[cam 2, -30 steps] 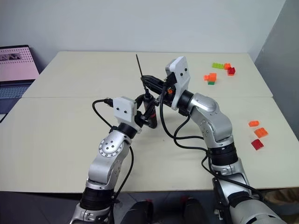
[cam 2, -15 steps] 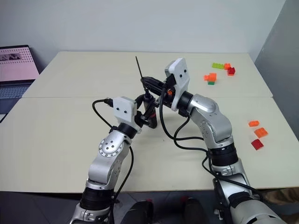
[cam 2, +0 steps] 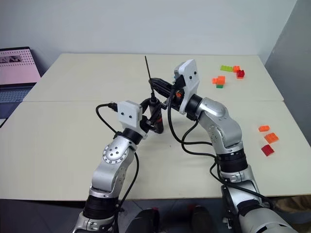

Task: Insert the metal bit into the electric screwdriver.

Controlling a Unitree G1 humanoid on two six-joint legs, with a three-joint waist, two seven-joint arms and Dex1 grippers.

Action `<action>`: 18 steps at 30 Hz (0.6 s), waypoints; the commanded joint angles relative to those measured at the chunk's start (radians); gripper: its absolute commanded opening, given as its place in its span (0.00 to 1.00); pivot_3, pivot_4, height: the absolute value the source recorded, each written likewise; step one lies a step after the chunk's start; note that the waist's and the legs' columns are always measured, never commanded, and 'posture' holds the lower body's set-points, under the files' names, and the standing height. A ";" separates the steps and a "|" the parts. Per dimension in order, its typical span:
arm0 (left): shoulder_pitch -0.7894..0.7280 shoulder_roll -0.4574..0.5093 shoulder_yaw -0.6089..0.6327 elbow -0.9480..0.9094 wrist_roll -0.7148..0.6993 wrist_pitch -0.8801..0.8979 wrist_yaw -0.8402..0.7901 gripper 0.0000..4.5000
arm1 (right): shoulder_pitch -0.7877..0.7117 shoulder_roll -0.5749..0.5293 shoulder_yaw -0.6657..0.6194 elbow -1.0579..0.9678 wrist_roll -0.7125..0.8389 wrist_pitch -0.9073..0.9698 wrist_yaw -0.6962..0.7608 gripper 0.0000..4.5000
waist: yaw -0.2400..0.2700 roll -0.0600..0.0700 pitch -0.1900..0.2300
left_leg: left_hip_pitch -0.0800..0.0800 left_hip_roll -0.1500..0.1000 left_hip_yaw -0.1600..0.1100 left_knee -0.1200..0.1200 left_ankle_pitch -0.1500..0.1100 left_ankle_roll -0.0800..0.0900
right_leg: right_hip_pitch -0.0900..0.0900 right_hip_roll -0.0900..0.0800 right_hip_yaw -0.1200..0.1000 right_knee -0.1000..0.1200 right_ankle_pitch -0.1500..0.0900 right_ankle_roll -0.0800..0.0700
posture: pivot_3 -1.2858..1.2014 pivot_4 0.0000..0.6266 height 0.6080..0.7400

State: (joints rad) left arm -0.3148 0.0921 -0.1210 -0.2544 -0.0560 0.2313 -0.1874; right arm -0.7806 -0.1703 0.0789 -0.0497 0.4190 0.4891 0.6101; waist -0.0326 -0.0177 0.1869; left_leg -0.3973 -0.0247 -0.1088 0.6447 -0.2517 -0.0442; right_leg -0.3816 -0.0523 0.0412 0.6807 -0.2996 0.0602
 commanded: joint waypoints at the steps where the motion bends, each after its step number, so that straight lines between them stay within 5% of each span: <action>1: 0.007 0.006 0.001 -0.023 0.012 0.001 0.002 0.35 | 0.011 -0.006 -0.003 -0.039 0.007 -0.004 0.008 0.00 | 0.000 0.000 0.000 | 0.000 0.000 0.000 0.000 0.000 0.000 | 0.000 0.000 0.000 0.000 0.000 0.000 | 0.52 0.24 1.00; 18: 0.007 0.006 -0.003 -0.024 0.012 0.005 0.000 0.35 | 0.019 -0.004 0.041 -0.088 0.003 0.009 0.016 0.00 | 0.000 0.000 0.000 | 0.000 0.000 0.000 0.000 0.000 0.000 | 0.000 0.000 0.000 0.000 0.000 0.000 | 0.52 0.24 1.00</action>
State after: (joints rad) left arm -0.3115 0.0937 -0.1215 -0.2590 -0.0550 0.2328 -0.1881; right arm -0.7561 -0.1794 0.1026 -0.0852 0.4135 0.4930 0.6141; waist -0.0324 -0.0176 0.1869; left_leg -0.3973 -0.0247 -0.1089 0.6447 -0.2517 -0.0442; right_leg -0.3816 -0.0522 0.0412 0.6807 -0.2996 0.0602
